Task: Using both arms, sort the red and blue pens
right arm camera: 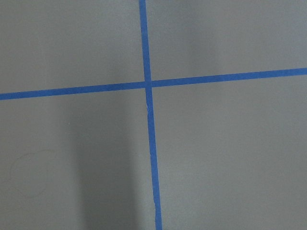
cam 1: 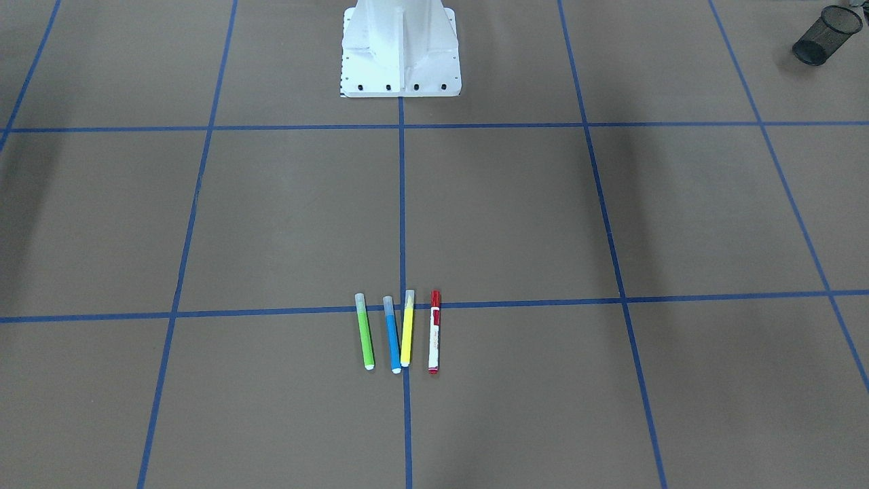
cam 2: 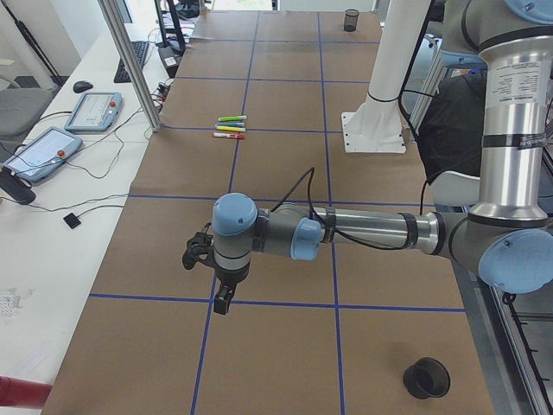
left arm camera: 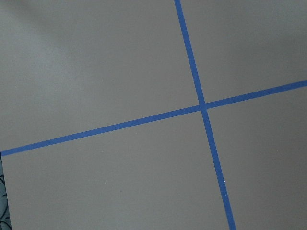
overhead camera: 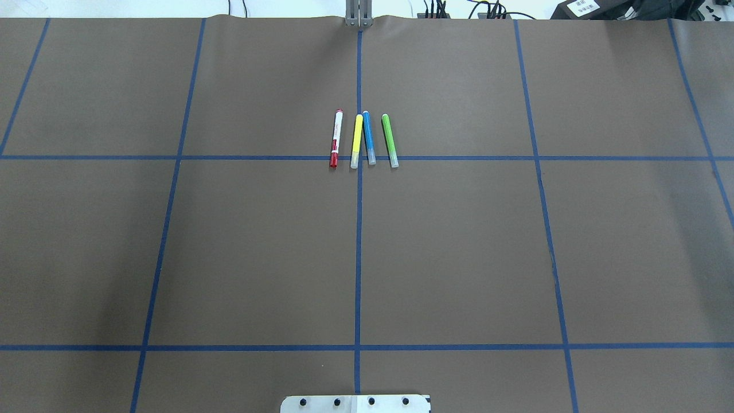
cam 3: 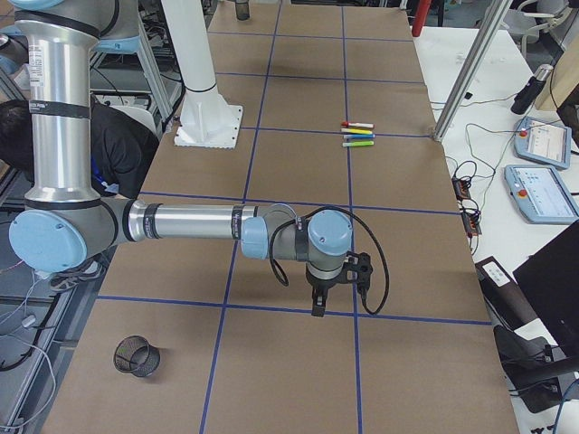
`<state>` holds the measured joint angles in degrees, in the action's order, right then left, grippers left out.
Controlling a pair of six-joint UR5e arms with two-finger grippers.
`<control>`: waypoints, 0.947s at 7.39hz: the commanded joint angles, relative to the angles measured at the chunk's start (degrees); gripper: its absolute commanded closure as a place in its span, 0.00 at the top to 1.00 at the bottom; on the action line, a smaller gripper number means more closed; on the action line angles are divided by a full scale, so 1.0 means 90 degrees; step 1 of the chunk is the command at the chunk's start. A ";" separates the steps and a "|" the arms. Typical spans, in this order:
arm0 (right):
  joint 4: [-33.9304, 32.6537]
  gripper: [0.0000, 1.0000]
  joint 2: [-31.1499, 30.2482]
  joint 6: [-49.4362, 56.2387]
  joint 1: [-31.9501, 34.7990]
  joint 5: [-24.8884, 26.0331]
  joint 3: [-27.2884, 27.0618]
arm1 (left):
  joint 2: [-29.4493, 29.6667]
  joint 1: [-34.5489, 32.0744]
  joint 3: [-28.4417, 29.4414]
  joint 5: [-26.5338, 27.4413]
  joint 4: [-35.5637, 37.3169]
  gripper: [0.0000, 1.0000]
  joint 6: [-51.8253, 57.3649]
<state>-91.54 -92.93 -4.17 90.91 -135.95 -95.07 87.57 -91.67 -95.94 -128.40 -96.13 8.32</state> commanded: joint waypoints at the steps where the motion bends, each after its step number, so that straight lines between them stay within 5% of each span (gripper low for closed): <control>1: 0.0005 1.00 0.0062 0.0014 -0.0033 0.0028 -0.0003 | 0.0258 0.0097 -0.0082 -0.0020 0.0046 1.00 -0.0046; 4: 0.0005 1.00 0.0120 -0.0015 -0.0110 0.0037 -0.0013 | 0.1303 0.0770 -0.0014 -0.0001 0.0144 1.00 -0.0220; 7: 0.0015 1.00 0.0131 -0.0045 -0.0189 -0.0040 -0.0013 | 0.2319 0.2212 -0.0120 0.0029 0.0779 1.00 -0.2007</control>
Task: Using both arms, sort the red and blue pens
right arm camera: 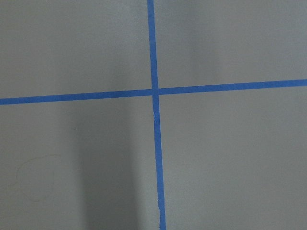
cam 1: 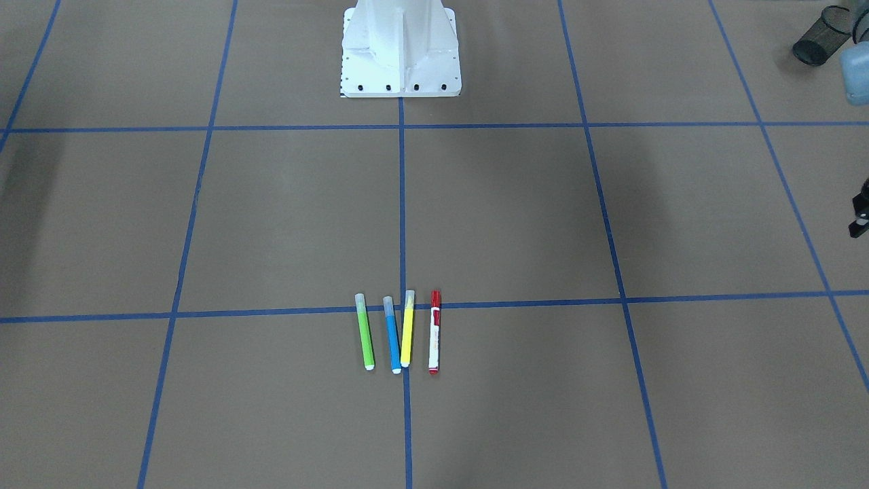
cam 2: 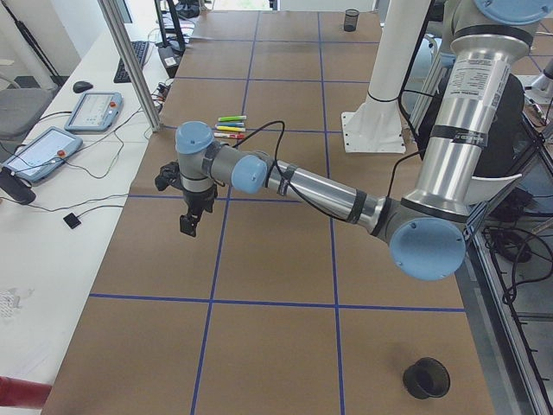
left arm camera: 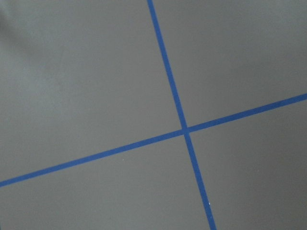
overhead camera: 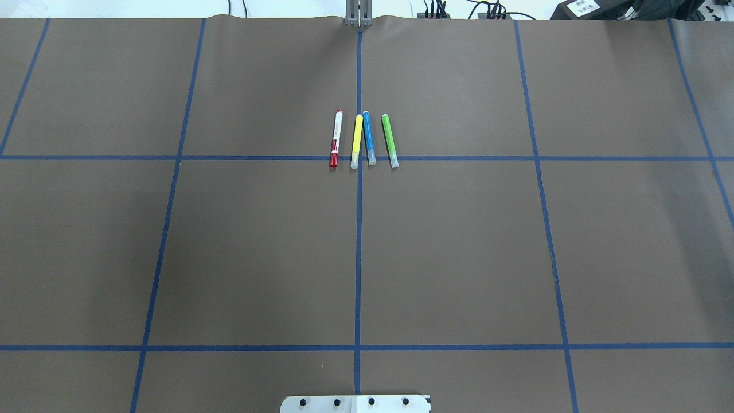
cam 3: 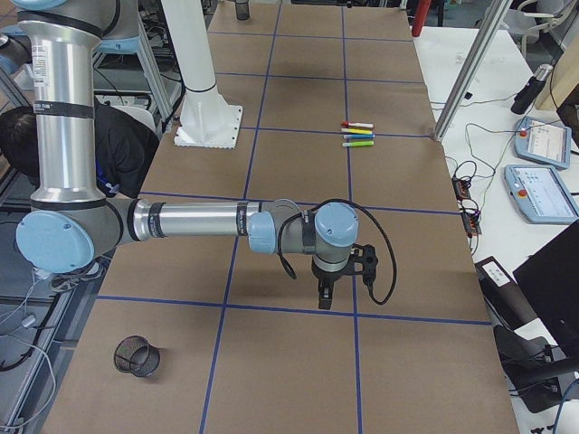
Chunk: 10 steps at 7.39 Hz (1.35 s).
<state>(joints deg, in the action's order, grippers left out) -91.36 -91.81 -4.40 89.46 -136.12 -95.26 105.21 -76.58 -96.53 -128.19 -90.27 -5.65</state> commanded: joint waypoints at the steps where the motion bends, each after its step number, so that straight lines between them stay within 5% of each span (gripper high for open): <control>1: -0.0005 1.00 -0.0004 0.0000 -0.0028 -0.0070 -0.0001 | 0.0729 0.0907 -0.0046 0.0006 0.0147 1.00 -0.0988; 3: -0.0005 1.00 -0.0033 0.0001 -0.0028 -0.0139 0.0009 | 0.1693 0.1815 0.0284 0.0015 0.0215 1.00 -0.1956; 7: -0.0006 1.00 -0.0053 0.0030 -0.0047 -0.0393 0.0028 | 0.3688 0.2892 0.2012 0.0045 0.0020 1.00 -0.3688; 10: -0.0015 1.00 -0.0033 0.0001 -0.0087 -0.0393 0.0038 | 0.4725 0.3478 0.3924 0.0911 -0.1410 1.00 -0.4429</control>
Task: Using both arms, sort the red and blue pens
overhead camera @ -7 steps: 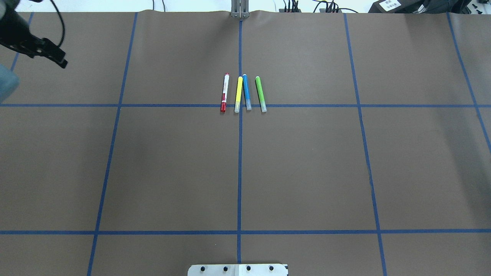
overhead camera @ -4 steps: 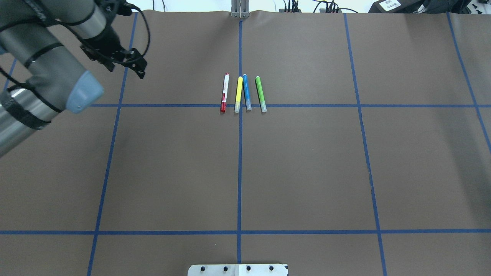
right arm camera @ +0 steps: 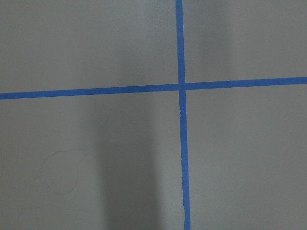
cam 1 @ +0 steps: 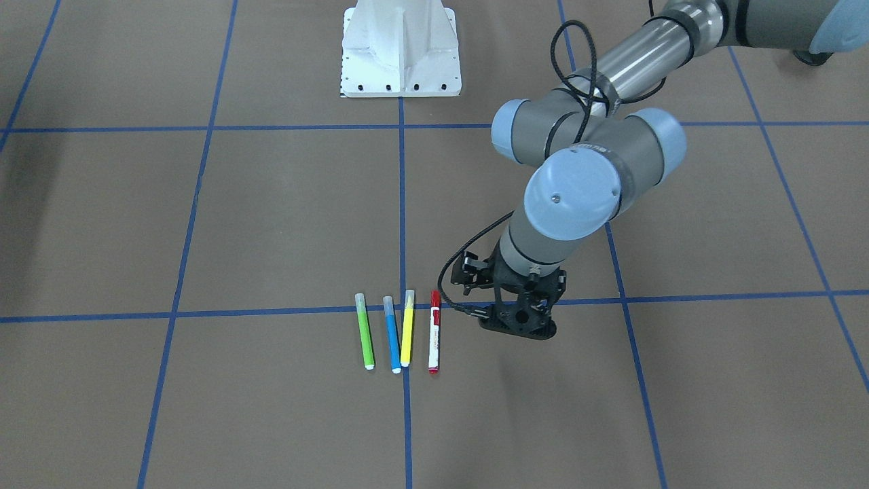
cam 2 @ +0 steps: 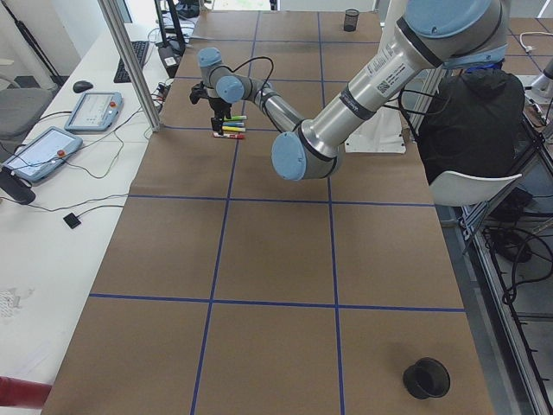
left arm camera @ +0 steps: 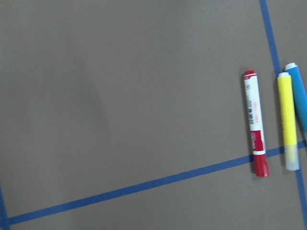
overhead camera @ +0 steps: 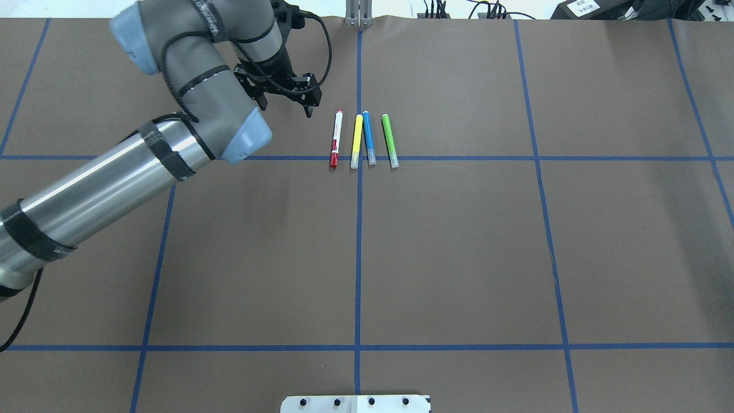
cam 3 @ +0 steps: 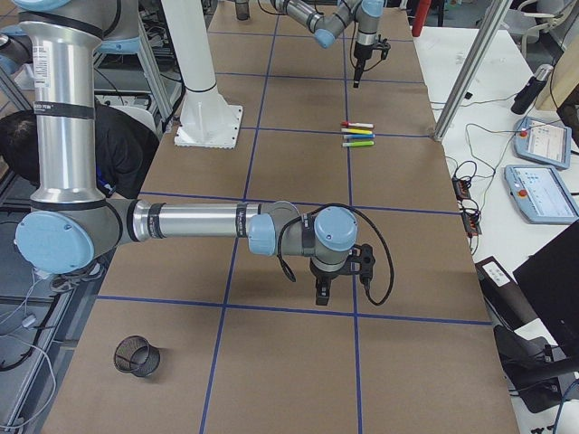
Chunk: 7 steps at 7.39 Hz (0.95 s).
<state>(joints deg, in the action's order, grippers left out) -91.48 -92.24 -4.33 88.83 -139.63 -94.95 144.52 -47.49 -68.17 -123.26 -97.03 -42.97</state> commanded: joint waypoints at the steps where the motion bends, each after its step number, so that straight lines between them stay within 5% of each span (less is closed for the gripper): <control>1: -0.0001 1.00 0.0024 -0.0007 -0.0016 -0.0003 0.0003 | 0.0348 0.0383 0.0874 0.0549 -0.0741 0.99 -0.0285; 7: -0.0011 1.00 0.0034 -0.0007 -0.0007 -0.0003 0.0023 | 0.0406 0.0785 0.1412 0.1254 -0.1670 0.75 -0.0928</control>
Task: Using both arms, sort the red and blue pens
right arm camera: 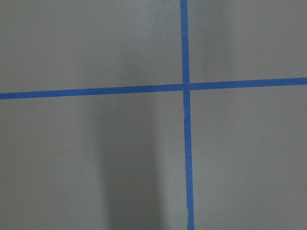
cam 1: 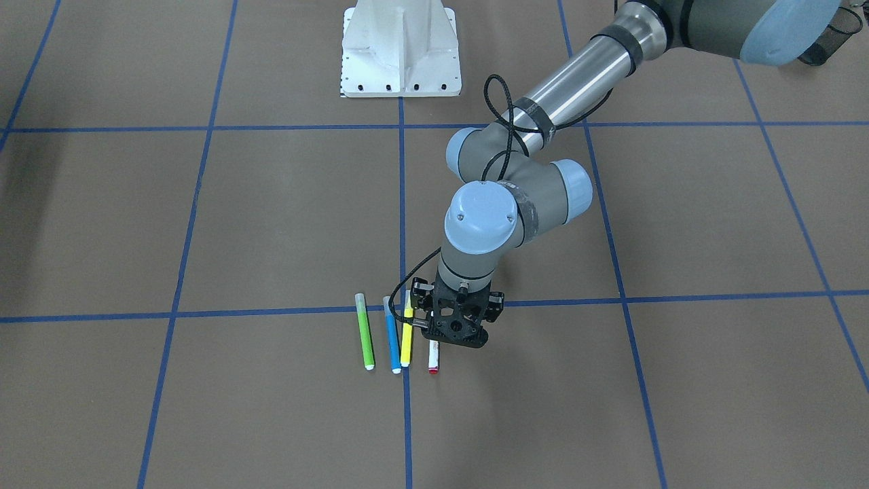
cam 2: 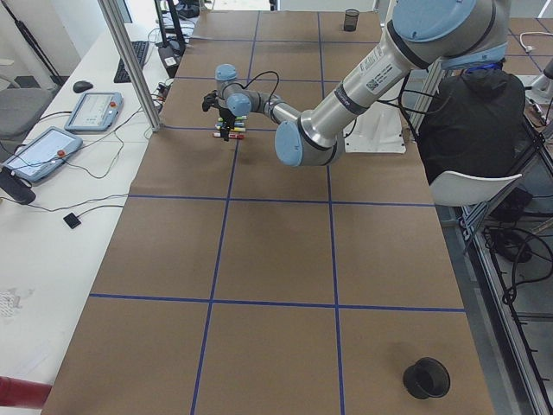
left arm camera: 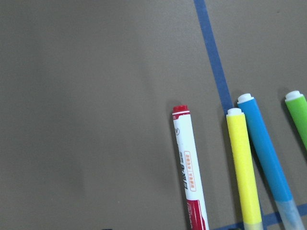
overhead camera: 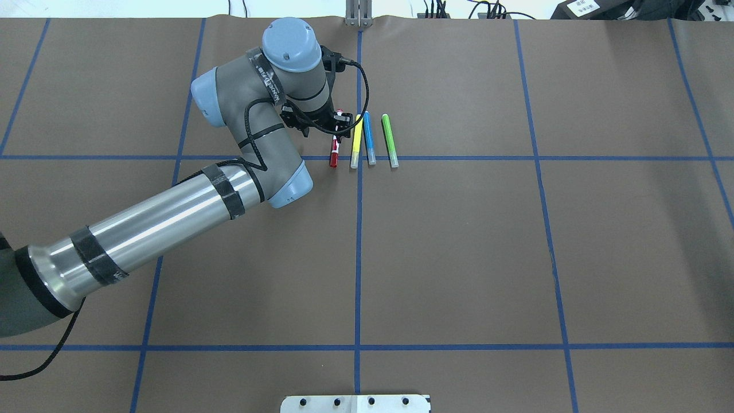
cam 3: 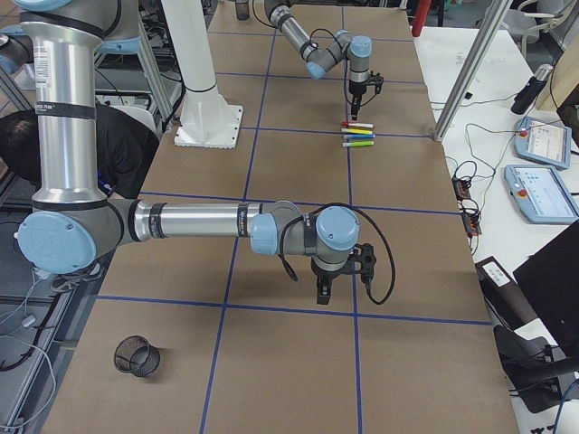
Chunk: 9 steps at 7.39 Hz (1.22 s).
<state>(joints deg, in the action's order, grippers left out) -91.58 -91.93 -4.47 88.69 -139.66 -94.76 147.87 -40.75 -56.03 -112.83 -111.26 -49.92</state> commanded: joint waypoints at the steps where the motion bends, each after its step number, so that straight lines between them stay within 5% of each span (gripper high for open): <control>1: -0.0010 1.00 0.0000 0.0008 -0.0001 0.0010 0.0002 | 0.0083 0.0046 0.0073 0.0095 -0.0089 0.75 -0.0253; 9: 0.0009 1.00 0.0010 0.0008 0.0009 0.0000 0.0061 | 0.0123 0.0270 0.0161 0.0114 -0.0050 0.45 -0.0449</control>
<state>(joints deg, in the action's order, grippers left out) -91.51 -91.85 -4.39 88.75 -139.61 -94.19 148.95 -38.52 -54.63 -111.80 -111.71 -53.90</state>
